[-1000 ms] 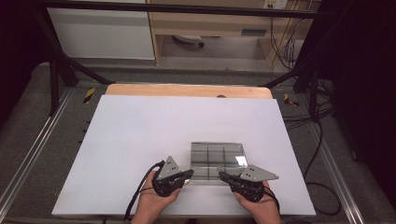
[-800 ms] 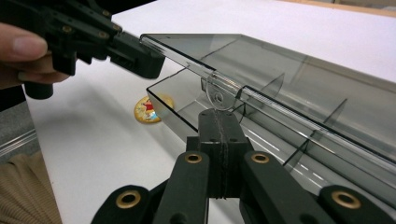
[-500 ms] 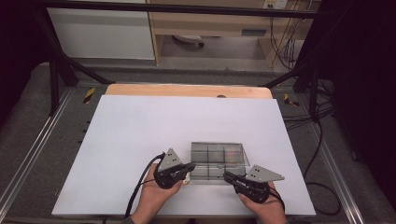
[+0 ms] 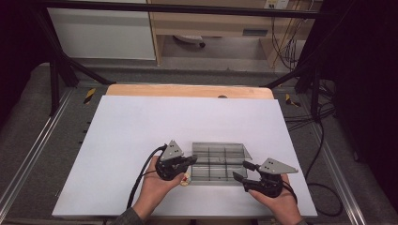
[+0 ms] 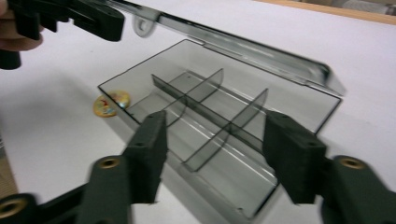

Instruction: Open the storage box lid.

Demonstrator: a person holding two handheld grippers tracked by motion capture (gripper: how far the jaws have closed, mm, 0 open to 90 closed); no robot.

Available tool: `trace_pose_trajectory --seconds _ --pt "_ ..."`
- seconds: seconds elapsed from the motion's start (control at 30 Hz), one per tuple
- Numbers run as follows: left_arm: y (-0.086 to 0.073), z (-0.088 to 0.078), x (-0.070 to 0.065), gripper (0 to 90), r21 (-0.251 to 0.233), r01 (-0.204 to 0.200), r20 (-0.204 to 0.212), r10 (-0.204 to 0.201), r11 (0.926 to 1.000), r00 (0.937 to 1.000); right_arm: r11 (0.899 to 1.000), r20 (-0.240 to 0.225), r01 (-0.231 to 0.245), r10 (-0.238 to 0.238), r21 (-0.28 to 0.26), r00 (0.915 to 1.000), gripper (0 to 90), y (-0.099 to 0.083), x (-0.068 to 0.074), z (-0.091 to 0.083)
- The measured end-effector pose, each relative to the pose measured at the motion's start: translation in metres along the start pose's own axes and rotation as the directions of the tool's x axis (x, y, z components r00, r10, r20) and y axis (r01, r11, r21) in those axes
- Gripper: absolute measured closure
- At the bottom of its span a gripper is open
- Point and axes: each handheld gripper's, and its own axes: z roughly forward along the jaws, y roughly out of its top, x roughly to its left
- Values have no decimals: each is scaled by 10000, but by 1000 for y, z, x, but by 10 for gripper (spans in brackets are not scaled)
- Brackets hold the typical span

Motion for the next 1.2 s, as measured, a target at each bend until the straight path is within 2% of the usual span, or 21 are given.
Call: trace_pose_trajectory --seconds 0.13,0.27,0.37,0.47,0.57,0.77,1.0,1.2 --pt "5 -1 3 900 -32 112 5 -112 9999 9999 10000 369 -26 26 -5 9993 248 1 -11 -1" --pt "10 1 3 900 72 -45 -5 45 10000 10000 9993 673 -287 271 232 9974 144 2 -27 6" --pt "12 1 3 900 143 -123 -24 123 9998 9999 9986 681 -406 382 347 9969 117 4 -36 9" --pt "13 1 4 900 190 -135 -34 135 9997 9999 9984 637 -438 415 358 9971 183 5 -45 12" --pt "14 0 5 900 180 -154 -58 155 9997 9999 9984 612 -368 341 439 9975 286 7 -52 15" --pt "15 -2 7 900 188 -174 -107 176 9997 9998 9970 737 186 -241 746 9970 451 11 -60 24" --pt "17 -3 9 900 205 -193 -131 196 9996 9997 9932 947 768 -850 870 9919 555 21 -67 33" --pt "17 -3 9 900 244 -226 -143 229 9994 9996 9931 879 977 -1032 645 9908 638 29 -67 37"
